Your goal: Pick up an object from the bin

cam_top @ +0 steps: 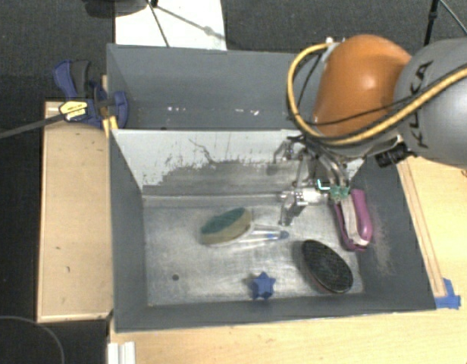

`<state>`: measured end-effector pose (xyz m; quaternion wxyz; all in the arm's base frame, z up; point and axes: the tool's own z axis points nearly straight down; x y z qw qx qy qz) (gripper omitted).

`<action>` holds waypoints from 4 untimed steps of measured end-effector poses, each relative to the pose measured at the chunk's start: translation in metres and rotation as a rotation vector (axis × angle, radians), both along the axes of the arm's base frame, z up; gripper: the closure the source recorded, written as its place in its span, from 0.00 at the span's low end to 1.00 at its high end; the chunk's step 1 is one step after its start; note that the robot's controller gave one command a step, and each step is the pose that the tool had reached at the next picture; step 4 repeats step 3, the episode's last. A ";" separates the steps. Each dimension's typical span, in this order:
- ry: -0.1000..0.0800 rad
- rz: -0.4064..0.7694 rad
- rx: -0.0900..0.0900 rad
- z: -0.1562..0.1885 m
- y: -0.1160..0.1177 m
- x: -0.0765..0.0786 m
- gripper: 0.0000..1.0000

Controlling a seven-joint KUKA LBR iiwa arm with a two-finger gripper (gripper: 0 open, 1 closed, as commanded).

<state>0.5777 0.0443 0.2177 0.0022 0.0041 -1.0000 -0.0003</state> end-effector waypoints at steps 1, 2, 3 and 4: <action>-0.014 0.050 0.001 -0.146 0.025 0.000 0.00; -0.021 0.047 0.003 -0.142 0.025 0.003 1.00; -0.015 0.056 0.001 0.022 0.035 -0.002 1.00; -0.015 0.056 0.001 0.022 0.035 -0.002 1.00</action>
Offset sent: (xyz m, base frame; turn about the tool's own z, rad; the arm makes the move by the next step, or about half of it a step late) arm -0.0025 0.0248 -0.1477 -0.0439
